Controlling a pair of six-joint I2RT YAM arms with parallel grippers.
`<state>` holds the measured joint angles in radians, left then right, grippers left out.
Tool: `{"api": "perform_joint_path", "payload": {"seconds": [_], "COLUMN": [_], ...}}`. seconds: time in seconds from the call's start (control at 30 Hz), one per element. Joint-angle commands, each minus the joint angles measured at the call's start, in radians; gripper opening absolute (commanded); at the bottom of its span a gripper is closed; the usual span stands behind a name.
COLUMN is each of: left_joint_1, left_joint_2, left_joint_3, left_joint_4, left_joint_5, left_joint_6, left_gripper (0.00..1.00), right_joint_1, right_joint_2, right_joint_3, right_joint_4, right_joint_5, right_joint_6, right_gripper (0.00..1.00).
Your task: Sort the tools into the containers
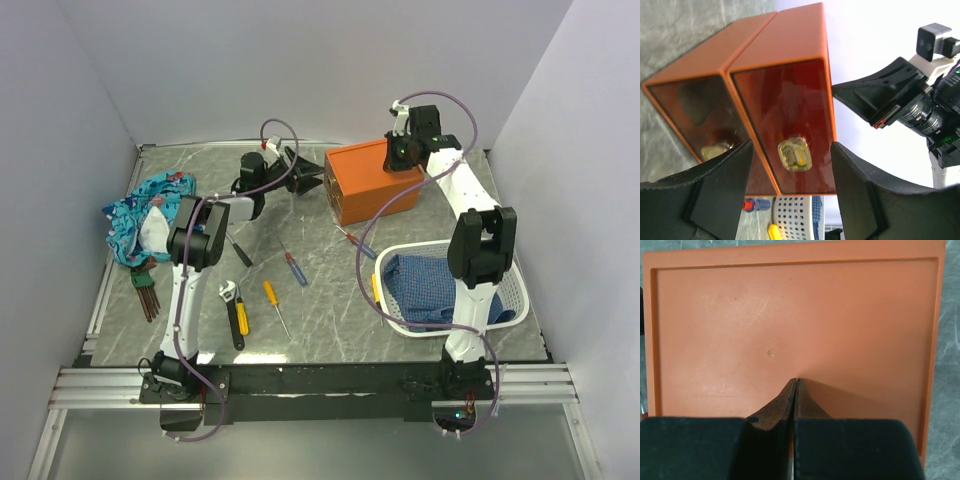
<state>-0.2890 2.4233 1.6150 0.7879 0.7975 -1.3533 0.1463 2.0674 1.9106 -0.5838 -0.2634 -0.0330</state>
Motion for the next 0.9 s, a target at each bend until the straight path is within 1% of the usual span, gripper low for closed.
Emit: {"api": "perform_joint_path", "payload": {"seconds": [0.0,0.17,0.4,0.47,0.53,0.7,0.87], "left_joint_1": [-0.015,-0.021,-0.024,-0.027,-0.029,-0.030,-0.035], "left_joint_2": [0.034,0.039,0.046,0.046,0.045,0.048,0.053], "left_joint_3": [0.072,0.092,0.091,0.094,0.097,0.102,0.112], "left_joint_4": [0.060,0.025,0.048,0.039,0.045,0.056,0.037], "left_joint_5": [0.031,0.040,0.051,0.054,0.062,0.072,0.089], "left_joint_6": [-0.015,-0.003,-0.018,-0.010,-0.012,-0.014,-0.012], "left_gripper": [0.69,0.67,0.65,0.63,0.63,0.55,0.51], "right_joint_1": [0.006,0.006,0.009,0.009,0.007,0.009,0.009], "right_joint_2": [-0.016,-0.020,-0.018,-0.020,-0.018,-0.013,-0.006], "right_joint_3": [-0.041,-0.056,-0.056,-0.065,-0.073,-0.081,-0.079], "right_joint_4": [-0.021,-0.028,-0.033,-0.033,-0.034,-0.039,-0.037], "right_joint_5": [0.026,0.029,0.036,0.041,0.044,0.056,0.056], "right_joint_6": [-0.031,-0.025,-0.030,-0.034,-0.039,-0.044,-0.045], "right_gripper": [0.00,0.00,0.00,0.00,0.00,0.00,0.00]}}
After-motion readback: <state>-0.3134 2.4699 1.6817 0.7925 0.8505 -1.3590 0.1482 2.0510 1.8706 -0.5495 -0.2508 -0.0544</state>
